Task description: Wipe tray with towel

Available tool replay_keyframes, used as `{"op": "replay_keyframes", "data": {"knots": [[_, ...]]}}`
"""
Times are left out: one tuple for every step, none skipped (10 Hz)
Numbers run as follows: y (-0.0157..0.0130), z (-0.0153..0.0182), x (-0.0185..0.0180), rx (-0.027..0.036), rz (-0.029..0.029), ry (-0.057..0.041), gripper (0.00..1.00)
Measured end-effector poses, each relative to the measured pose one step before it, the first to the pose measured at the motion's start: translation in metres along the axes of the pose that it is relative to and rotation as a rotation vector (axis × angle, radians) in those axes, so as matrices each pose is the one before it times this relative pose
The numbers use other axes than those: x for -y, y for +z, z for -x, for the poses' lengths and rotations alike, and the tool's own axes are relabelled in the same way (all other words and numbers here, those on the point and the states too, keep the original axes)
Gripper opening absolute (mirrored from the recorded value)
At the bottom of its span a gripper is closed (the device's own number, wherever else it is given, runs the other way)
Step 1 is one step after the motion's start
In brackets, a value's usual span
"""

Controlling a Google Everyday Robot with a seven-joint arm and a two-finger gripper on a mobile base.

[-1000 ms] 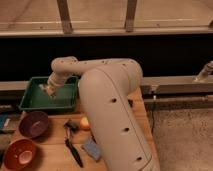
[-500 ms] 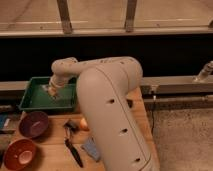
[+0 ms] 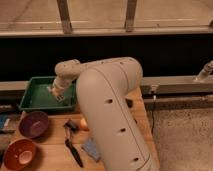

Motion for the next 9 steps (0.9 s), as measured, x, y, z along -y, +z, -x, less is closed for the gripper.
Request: {"op": "replay_keyframes", "data": {"knots": [[0.00281, -0.00036, 0.00221, -0.00071, -0.00134, 0.00588, 0.0], [0.00415, 0.00072, 0.00202, -0.00037, -0.00077, 0.00557, 0.0], [0.00378, 0.00221, 0.00122, 0.00028, -0.00156, 0.00337, 0.0], [0.00561, 0.00201, 0.00172, -0.00338, -0.00431, 0.00435, 0.0], [0.00518, 0.00165, 0.00196, -0.00689, -0.0073, 0.00345, 0.0], [0.00302, -0.00142, 0.00559, -0.0009, -0.00323, 0.01776, 0.0], [-0.00056, -0.00526, 0.01212, -0.00259, -0.00867, 0.02989, 0.0], [-0.00168, -0.00599, 0.00999, -0.0029, -0.00934, 0.02699, 0.0], [-0.00205, -0.0067, 0.01162, -0.00326, -0.01213, 0.03087, 0.0]]}}
